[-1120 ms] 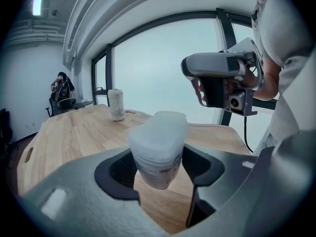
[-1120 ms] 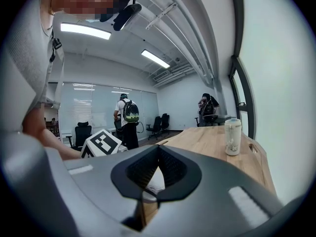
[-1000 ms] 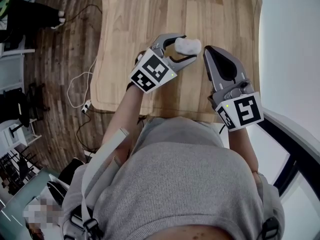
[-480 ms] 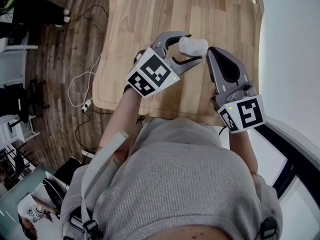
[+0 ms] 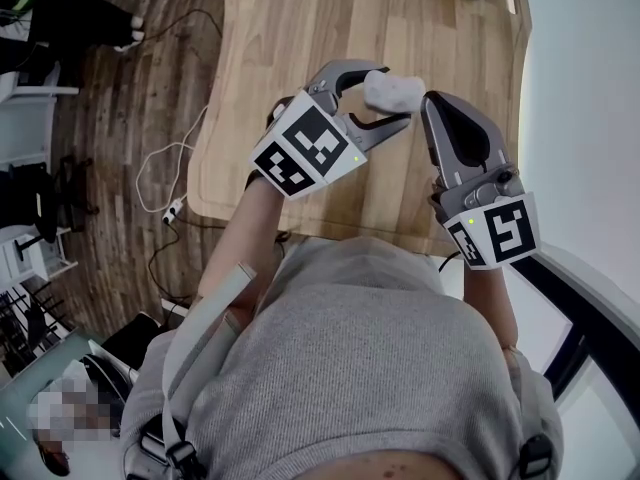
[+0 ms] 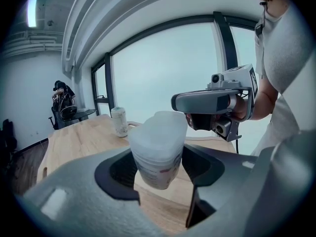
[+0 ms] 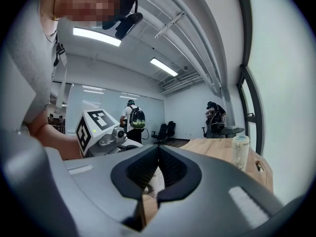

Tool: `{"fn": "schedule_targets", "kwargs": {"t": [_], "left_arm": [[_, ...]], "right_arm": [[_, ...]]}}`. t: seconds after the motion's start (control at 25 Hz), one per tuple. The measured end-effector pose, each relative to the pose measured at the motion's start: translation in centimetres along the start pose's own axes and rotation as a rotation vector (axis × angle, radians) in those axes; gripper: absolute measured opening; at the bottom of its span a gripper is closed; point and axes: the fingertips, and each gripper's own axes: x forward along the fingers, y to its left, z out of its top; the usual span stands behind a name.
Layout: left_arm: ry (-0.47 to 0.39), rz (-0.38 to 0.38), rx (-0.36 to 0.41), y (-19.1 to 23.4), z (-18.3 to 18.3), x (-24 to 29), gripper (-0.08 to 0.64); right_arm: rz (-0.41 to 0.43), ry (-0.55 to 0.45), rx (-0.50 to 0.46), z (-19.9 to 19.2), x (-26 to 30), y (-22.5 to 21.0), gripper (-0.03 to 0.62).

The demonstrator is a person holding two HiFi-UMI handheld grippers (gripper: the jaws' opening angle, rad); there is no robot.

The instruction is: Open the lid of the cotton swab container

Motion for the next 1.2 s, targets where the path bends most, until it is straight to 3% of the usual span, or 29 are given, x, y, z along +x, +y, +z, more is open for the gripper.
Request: {"fn": "schedule_targets", "kwargs": {"t": [0.2,0.28,0.48,0.76,1.04,1.2], "left_arm": [[0.014,-0.022,0.001,-0.3,-0.3,0.5,0.278],[0.015,-0.029,0.001,-0.5,-0.4,0.5,0.278],[0.022,-0.048,0.015,-0.9,-0.3,0.6,0.278],[0.025,-0.066,0.028,-1.3,-0.3,0.4,0.278],[0.024,-0.078,0.043,-1.4,-0.3,0.3,0.278],[0.025,-0.088,0.050,-1.6,-0.5,0.3,0.276]], "right_arm": [[0.163,0.001,-0.123,1.0,0.7,2.1,0.020],[0.237,0.028,-0.123,1.2,0.9,3.0,0.131],[0.367,0.099,-0.238,0.6,1.6,3.8,0.217],[0.475,0.163,-0.340,-0.7,2.0,4.2,0.221],[0.530,0.192,-0.345,-1.4,2.4,4.4,0.221],[0.571,0.193,-0.289,-1.5,2.4,4.6,0.221]]}}
